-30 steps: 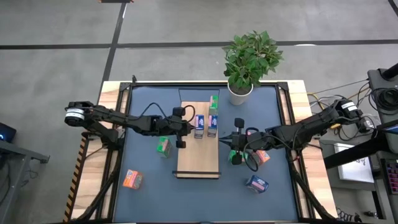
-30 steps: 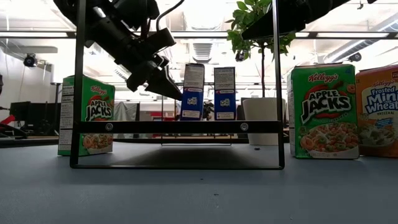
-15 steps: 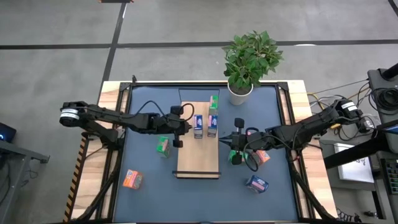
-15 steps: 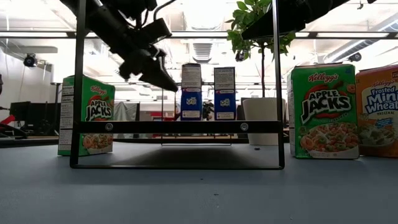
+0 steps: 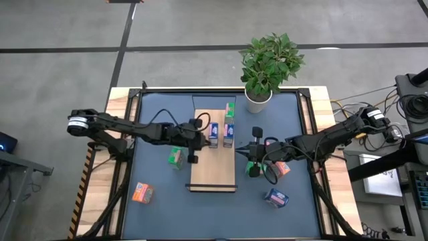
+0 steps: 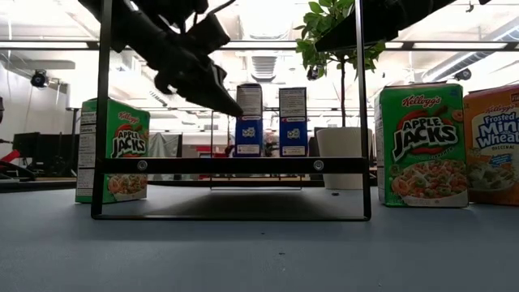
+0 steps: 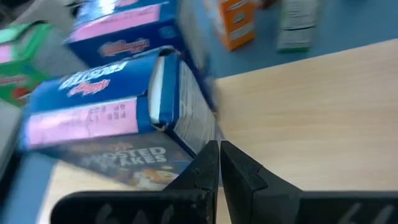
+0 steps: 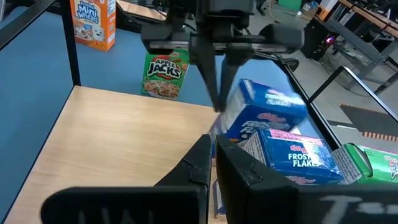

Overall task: Stack cereal on shelf
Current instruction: Put the top blue cereal box on the shelf aligned with the other blue cereal box

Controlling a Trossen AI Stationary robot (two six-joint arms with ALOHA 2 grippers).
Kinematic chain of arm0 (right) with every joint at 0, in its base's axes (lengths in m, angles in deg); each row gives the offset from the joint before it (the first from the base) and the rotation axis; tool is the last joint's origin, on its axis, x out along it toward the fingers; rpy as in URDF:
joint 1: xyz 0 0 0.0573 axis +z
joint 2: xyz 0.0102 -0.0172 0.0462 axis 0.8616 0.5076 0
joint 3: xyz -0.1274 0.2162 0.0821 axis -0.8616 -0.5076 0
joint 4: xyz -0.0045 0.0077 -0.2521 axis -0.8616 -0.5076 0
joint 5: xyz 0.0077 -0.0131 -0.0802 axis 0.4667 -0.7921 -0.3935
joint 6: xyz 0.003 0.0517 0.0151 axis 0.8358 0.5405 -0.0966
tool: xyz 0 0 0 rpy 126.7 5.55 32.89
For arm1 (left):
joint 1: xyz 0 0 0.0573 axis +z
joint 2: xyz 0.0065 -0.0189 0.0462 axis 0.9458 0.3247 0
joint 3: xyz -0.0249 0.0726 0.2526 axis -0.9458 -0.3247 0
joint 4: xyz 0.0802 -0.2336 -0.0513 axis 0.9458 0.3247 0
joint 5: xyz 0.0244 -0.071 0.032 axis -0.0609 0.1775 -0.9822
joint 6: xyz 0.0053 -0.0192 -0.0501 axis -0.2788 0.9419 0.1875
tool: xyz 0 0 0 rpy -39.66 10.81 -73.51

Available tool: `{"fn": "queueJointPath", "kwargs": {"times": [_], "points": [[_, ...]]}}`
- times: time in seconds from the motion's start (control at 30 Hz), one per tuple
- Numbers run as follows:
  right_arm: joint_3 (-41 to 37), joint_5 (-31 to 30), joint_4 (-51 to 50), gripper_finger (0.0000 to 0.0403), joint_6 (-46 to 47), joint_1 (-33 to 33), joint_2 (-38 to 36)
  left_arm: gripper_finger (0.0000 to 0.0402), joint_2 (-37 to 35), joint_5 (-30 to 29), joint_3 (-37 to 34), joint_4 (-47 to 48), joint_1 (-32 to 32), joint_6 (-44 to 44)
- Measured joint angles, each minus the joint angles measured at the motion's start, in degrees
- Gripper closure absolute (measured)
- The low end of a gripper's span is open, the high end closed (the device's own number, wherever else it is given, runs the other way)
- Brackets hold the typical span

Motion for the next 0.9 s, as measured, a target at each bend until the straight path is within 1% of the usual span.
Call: {"fn": "queueJointPath", "kwargs": {"times": [0.1, 0.3, 0.4, 0.53, 0.67, 0.9], "points": [[0.00, -0.02, 0.02, 0.0390, -0.02, 0.00, 0.00, 0.0402, 0.48, -0.65, 0.00, -0.93, 0.04, 0.14], [0.00, 0.00, 0.00, 0.0390, -0.03, 0.00, 0.00, 0.0402, 0.45, -0.13, -0.02, -0.43, -0.02, 0.31], [0.00, 0.00, -0.03, 0.0390, -0.02, 0.00, 0.00, 0.0402, -0.99, -0.36, 0.36, 4.93, -0.02, -0.30], [0.00, 0.00, -0.16, 0.0390, -0.02, 0.00, 0.00, 0.0402, -2.69, -3.35, 2.14, 11.53, -0.02, -0.47], [0.00, 0.00, -0.14, 0.0390, -0.03, 0.00, 0.00, 0.0402, -2.17, -6.09, 2.23, 10.62, 0.81, -1.36], [0.00, -0.02, -0.07, 0.0390, -0.02, 0.00, 0.00, 0.0402, 0.55, -6.11, 2.23, 7.73, 0.87, -1.56]]}}
